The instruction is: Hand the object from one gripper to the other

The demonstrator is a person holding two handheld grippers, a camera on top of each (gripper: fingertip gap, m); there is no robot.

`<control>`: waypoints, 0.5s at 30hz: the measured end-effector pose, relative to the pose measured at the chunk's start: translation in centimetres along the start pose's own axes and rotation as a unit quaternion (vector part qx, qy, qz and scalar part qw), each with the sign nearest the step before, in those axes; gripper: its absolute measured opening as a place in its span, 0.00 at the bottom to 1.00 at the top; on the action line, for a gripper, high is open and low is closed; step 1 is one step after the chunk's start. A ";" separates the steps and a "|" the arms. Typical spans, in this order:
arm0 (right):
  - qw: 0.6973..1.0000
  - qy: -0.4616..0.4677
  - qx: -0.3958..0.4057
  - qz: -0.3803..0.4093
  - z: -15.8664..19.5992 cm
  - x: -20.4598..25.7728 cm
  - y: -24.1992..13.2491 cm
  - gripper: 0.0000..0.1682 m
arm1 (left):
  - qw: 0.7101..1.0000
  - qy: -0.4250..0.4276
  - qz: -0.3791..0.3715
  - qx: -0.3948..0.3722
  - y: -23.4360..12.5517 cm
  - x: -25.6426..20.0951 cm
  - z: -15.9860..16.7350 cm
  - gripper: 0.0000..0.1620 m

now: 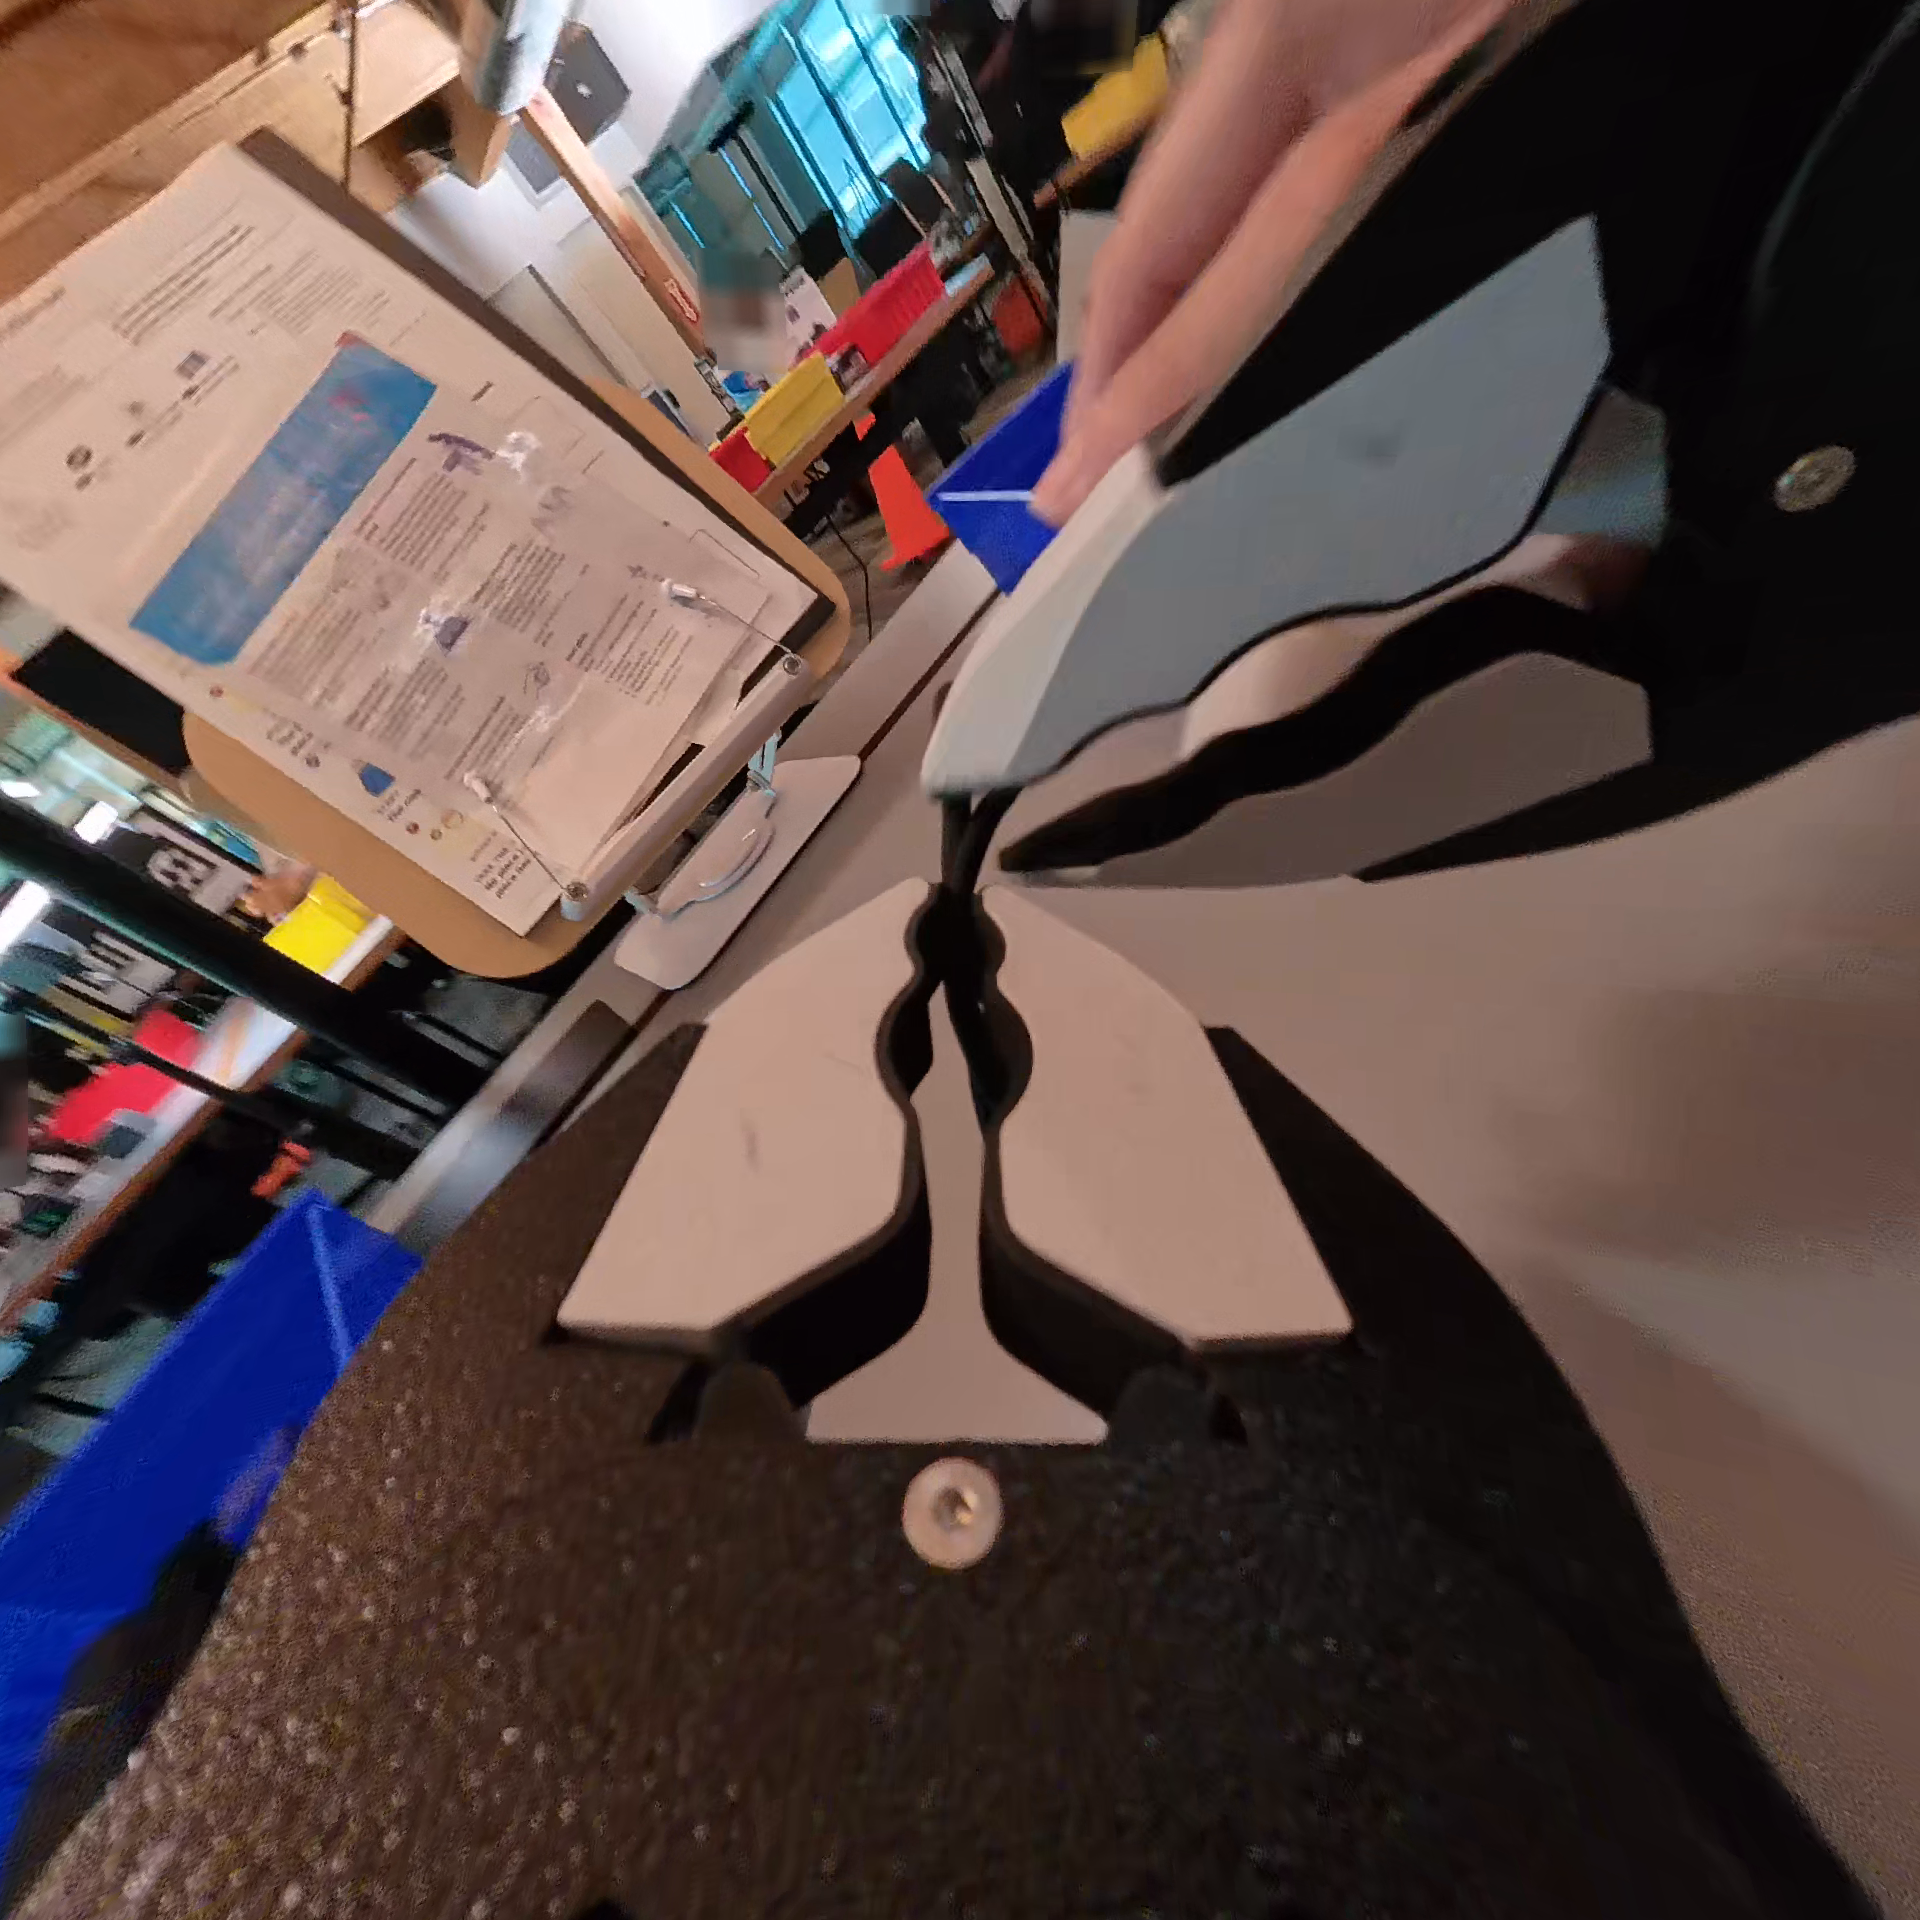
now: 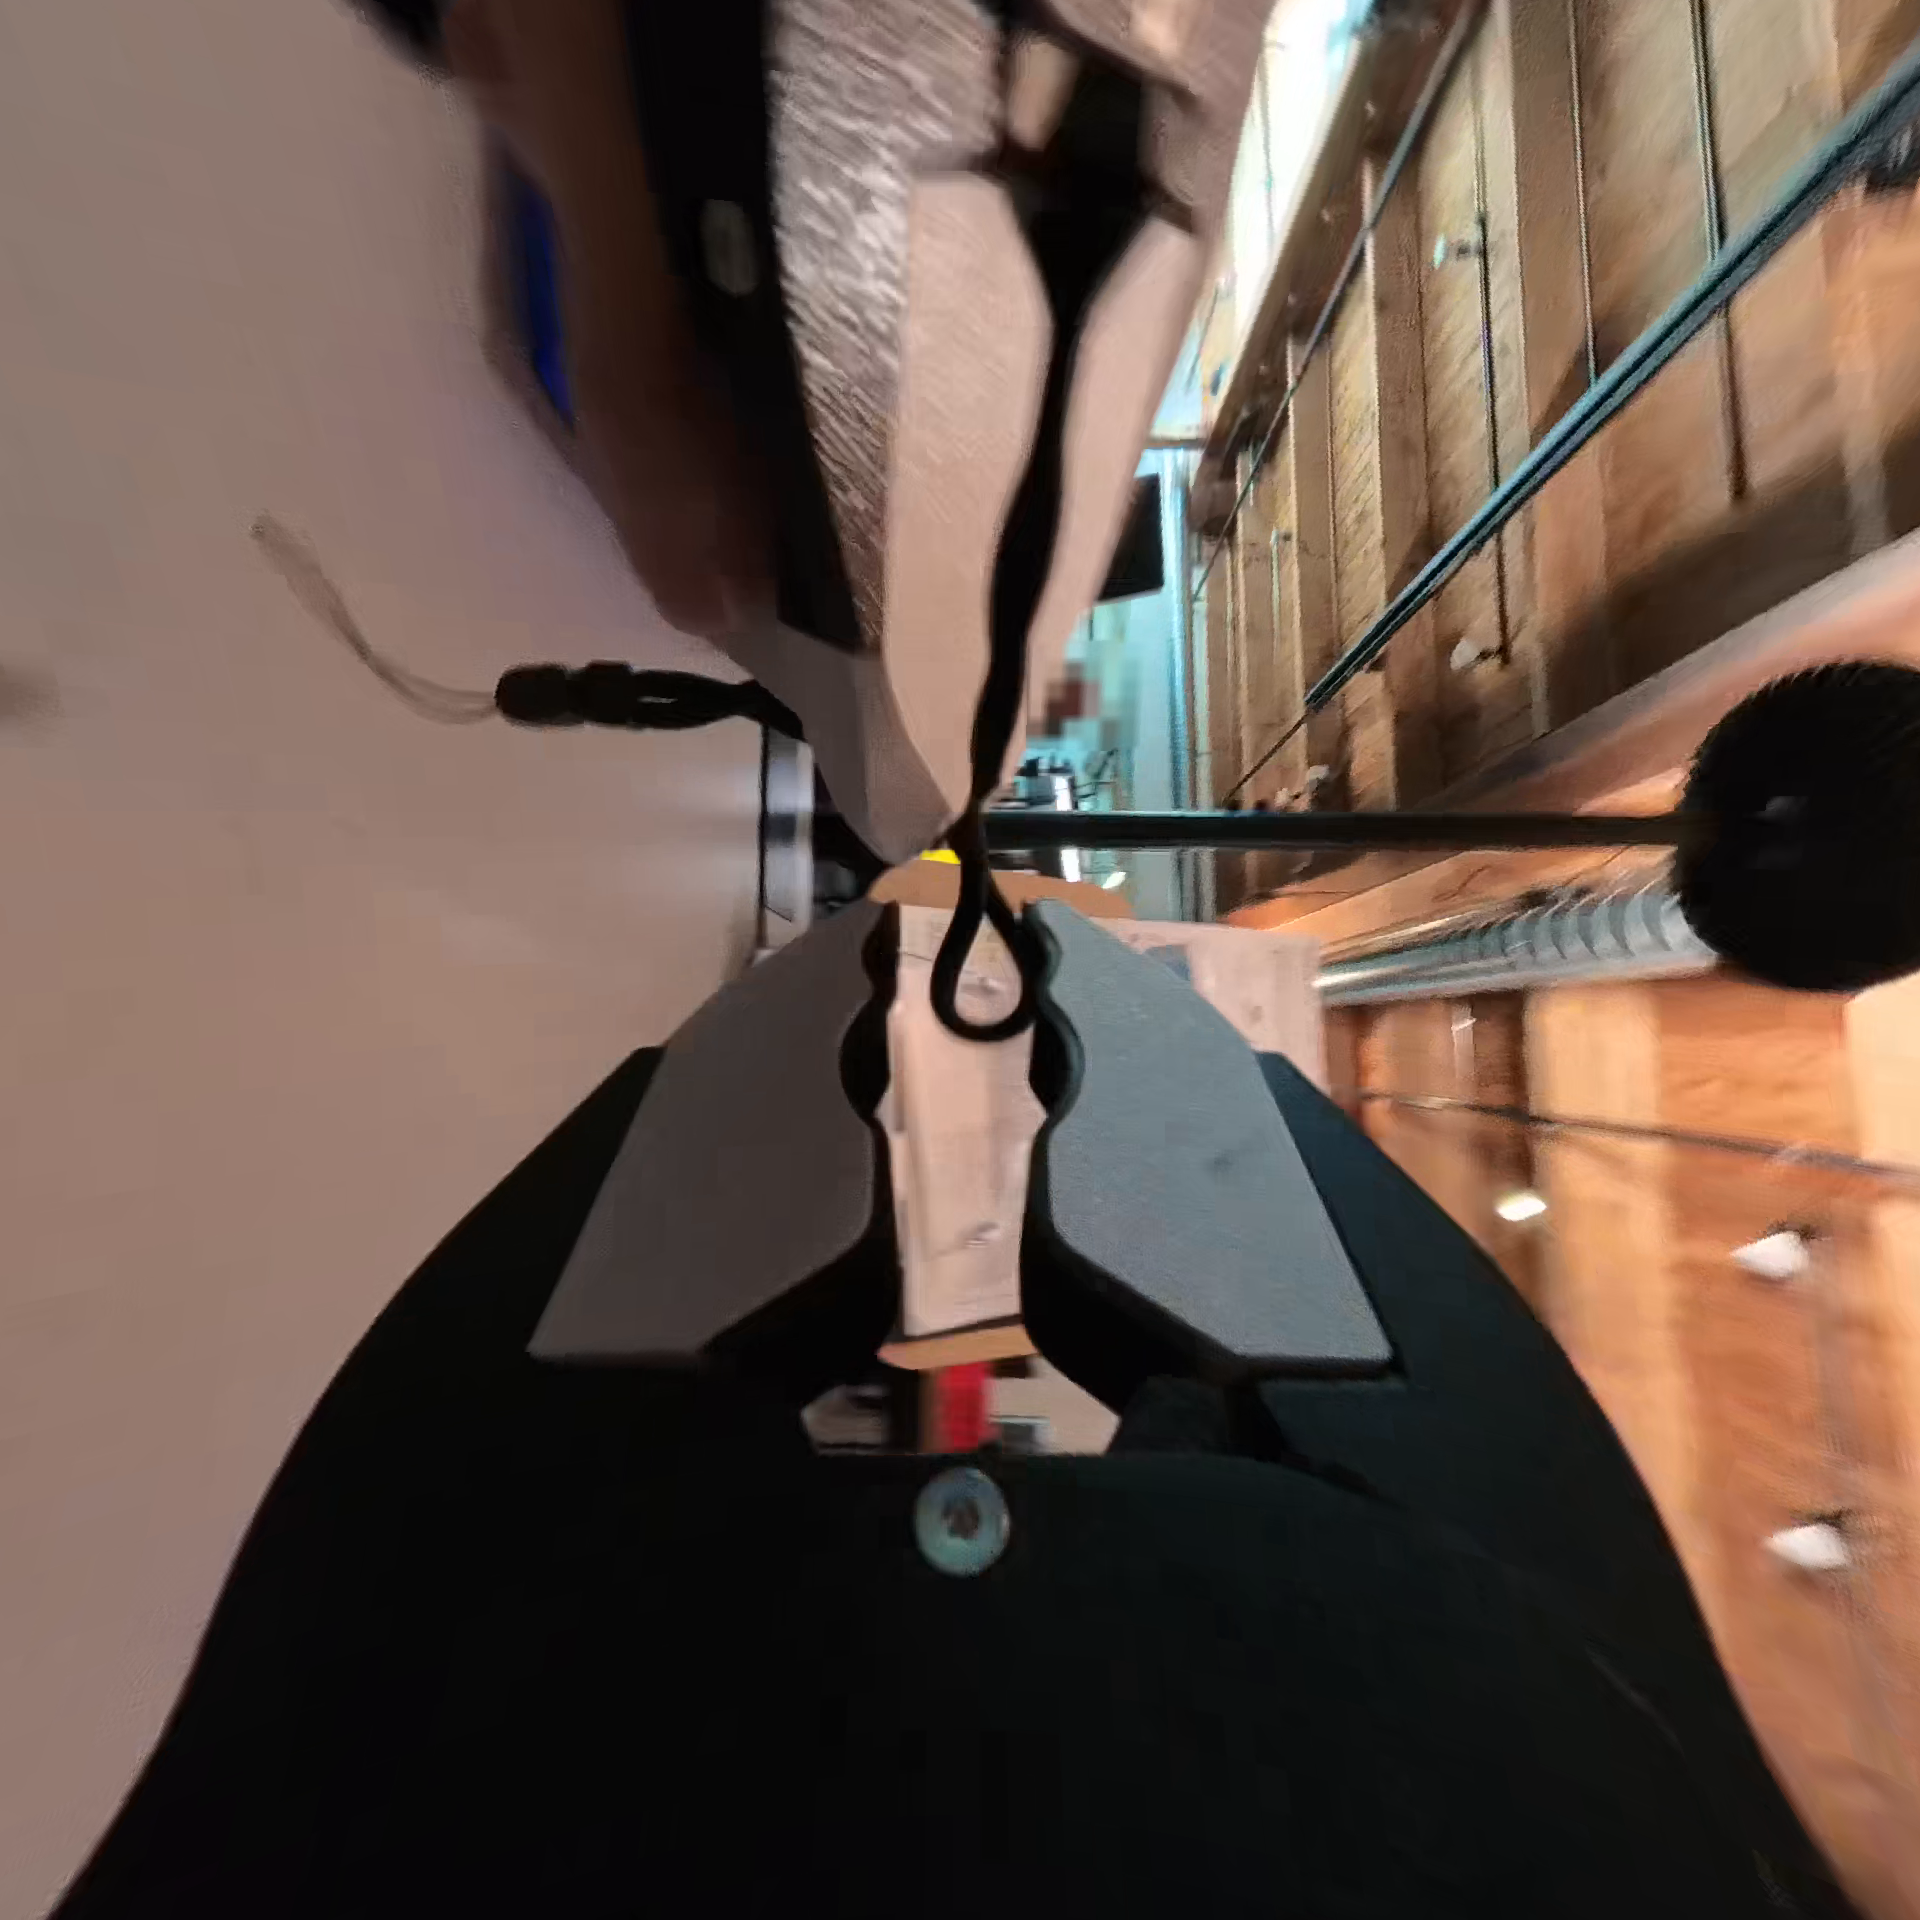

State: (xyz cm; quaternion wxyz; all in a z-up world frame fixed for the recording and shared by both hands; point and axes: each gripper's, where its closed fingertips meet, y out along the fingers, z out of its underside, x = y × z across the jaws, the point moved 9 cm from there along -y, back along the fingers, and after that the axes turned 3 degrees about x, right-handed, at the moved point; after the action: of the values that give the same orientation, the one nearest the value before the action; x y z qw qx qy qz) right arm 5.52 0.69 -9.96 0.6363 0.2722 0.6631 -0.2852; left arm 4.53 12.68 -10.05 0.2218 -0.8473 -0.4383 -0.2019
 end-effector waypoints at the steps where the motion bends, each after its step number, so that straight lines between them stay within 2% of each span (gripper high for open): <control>1: 0.999 0.051 -0.001 -0.003 0.4 -0.4 0.0 0.18 | 0.999 -0.036 0.001 -0.014 -0.2 0.6 0.1 0.02; 4: 0.971 0.234 -0.010 -0.045 1.7 -1.2 0.4 0.35 | 0.985 -0.157 0.006 -0.074 -1.0 2.5 0.8 0.02; 6: 0.924 0.362 -0.038 -0.119 2.0 -1.1 0.8 0.43 | 0.966 -0.229 0.009 -0.121 -1.6 3.7 1.1 0.02; 9: 0.836 0.499 -0.101 -0.205 1.5 -0.6 1.1 0.37 | 0.935 -0.301 0.031 -0.184 -2.4 4.7 1.3 0.02; 10: 0.818 0.521 -0.121 -0.211 1.2 -0.5 1.2 0.35 | 0.927 -0.321 0.031 -0.194 -2.5 4.9 1.4 0.02; 11: 0.814 0.527 -0.133 -0.206 0.8 -0.4 1.2 0.34 | 0.919 -0.338 0.031 -0.202 -2.5 5.0 1.4 0.02; 15: 0.854 0.476 -0.125 -0.166 -0.4 0.7 1.6 0.26 | 0.897 -0.378 0.055 -0.222 -2.6 4.6 0.9 0.02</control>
State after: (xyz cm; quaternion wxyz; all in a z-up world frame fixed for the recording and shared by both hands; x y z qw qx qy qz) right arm 6.35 2.03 -10.67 0.2147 0.1788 0.9505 -0.1362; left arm 4.96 17.46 -7.79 -0.1437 -0.9099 -0.3854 0.0544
